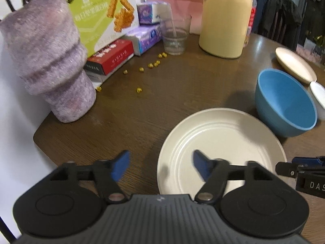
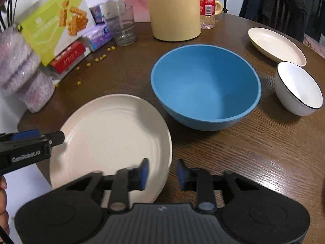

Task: Organize plates and bowls
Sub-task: 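Move both open grippers past the blue bowl toward the cream plate by the thermos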

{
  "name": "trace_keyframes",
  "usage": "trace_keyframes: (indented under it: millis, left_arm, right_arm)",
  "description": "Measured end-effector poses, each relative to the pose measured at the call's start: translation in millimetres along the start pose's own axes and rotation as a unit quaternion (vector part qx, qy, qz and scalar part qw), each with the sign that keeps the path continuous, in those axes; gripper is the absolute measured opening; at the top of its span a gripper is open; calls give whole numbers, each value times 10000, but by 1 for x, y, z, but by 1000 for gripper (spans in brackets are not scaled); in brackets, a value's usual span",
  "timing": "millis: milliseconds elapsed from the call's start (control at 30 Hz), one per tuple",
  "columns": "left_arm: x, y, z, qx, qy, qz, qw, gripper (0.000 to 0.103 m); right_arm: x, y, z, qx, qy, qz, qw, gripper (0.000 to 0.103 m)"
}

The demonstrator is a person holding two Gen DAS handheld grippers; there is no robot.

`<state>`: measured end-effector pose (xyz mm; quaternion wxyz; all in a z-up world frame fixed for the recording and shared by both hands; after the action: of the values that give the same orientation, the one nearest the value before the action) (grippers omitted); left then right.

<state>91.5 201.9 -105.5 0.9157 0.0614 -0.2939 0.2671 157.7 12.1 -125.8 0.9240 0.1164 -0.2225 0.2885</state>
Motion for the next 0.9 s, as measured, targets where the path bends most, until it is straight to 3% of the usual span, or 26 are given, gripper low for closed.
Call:
trace_keyframes:
  millis: [100,200,300,533,900]
  left_arm:
    - [2,5,12,-120,-32,76,9999,101]
    - [-1,11,22,-254,-42,163,9995,103]
    - [-11,16,27,-302,43,208,9993,103]
    - [-33,13,46,-602,212,167,9978,103]
    - [-29,-18,73,-1063,-5,-225,9941,103]
  right_arm:
    - [-2,-4,12,91,-26,-135,9999,63]
    - [-6,-8,27,110,-81,-214,9997,91]
    - [-13,-13,39,49,-58,-316,9995,103]
    - [-31,-23,65,-156,-107,-526,9984,103]
    - [-48,-51,108,-637,-315,-1023,9922,103]
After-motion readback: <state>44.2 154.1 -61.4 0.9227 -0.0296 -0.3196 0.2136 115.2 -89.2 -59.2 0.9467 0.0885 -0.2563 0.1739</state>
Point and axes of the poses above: each gripper's, at about its wrist camera, not at the fingertips, and z roughly against the way its jaws point, y to its left, x to its top, the point moved 4 cm from there along -z, roughly the way its jaws point, and after that the axes turned 8 degrees about z, right-handed, at the moved point
